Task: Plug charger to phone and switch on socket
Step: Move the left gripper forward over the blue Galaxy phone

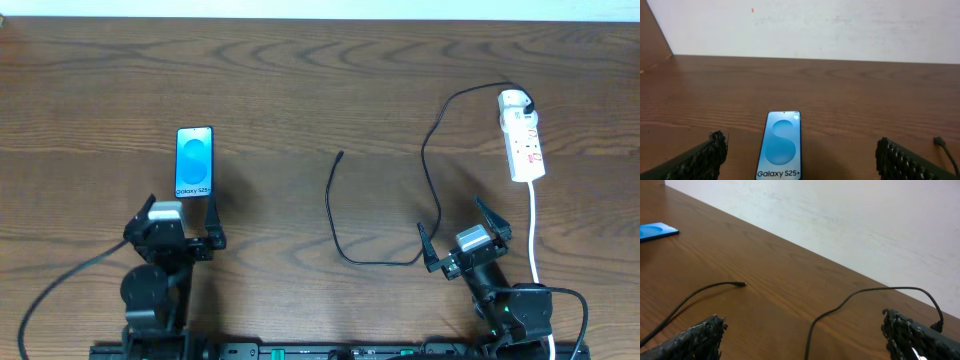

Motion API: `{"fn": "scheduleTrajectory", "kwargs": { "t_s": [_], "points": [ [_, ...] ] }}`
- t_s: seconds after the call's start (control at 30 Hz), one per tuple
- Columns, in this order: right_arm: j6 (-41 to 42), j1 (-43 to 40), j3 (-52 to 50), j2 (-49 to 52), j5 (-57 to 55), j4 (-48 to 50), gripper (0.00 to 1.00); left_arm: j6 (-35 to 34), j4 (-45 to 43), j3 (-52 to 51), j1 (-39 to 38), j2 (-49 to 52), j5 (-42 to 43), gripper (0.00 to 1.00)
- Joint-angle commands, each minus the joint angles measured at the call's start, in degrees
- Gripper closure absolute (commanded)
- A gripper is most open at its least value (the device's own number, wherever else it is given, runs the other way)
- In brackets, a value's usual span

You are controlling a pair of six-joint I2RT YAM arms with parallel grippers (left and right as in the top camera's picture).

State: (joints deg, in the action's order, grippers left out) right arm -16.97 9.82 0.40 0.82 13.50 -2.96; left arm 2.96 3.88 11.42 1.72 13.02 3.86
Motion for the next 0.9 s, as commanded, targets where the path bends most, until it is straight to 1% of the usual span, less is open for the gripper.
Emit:
{"fn": "scheduleTrajectory", "kwargs": {
  "t_s": [0.0, 0.07, 0.2, 0.3, 0.37, 0.67, 0.73, 0.77, 0.87],
  "points": [
    [0.66, -0.37, -0.09, -0.44, 0.35, -0.22, 0.01, -0.46, 0.17, 4.96, -0.02, 5.20, 0.24, 0.04],
    [0.66, -0.37, -0.09, -0.44, 0.35, -0.22, 0.01, -0.46, 0.28, 6.99, -0.02, 8.31, 0.28, 0.04],
    [0.66, -0.37, -0.09, -0.44, 0.35, -0.22, 0.01, -0.46, 0.39, 11.54, -0.02, 14.82, 3.65, 0.04],
    [0.66, -0.37, -0.09, -0.44, 0.35, -0.22, 0.01, -0.48, 2.43, 15.69, -0.02, 19.63, 6.27, 0.04],
    [0.66, -0.37, -0.09, -0.44, 0.35, -0.22, 0.01, -0.48, 4.68, 18.43, -0.02, 22.34, 6.25, 0.04],
    [0.66, -0.37, -0.09, -0.44, 0.35, -0.22, 0.01, -0.48, 17.73, 32.74, -0.02, 34.67, 6.25, 0.04],
    [0.66, -0.37, -0.09, -0.44, 0.35, -0.22, 0.01, -0.46, 21.88, 37.18, -0.02, 38.38, 6.25, 0.04],
    [0.66, -0.37, -0.09, -0.44, 0.35, -0.22, 0.01, -0.46, 25.70, 41.16, -0.02, 41.72, 6.25, 0.04],
    [0.66, -0.37, -0.09, -0.44, 0.35, -0.22, 0.01, -0.46, 30.86, 46.88, -0.02, 46.64, 6.23, 0.04]
  ]
}}
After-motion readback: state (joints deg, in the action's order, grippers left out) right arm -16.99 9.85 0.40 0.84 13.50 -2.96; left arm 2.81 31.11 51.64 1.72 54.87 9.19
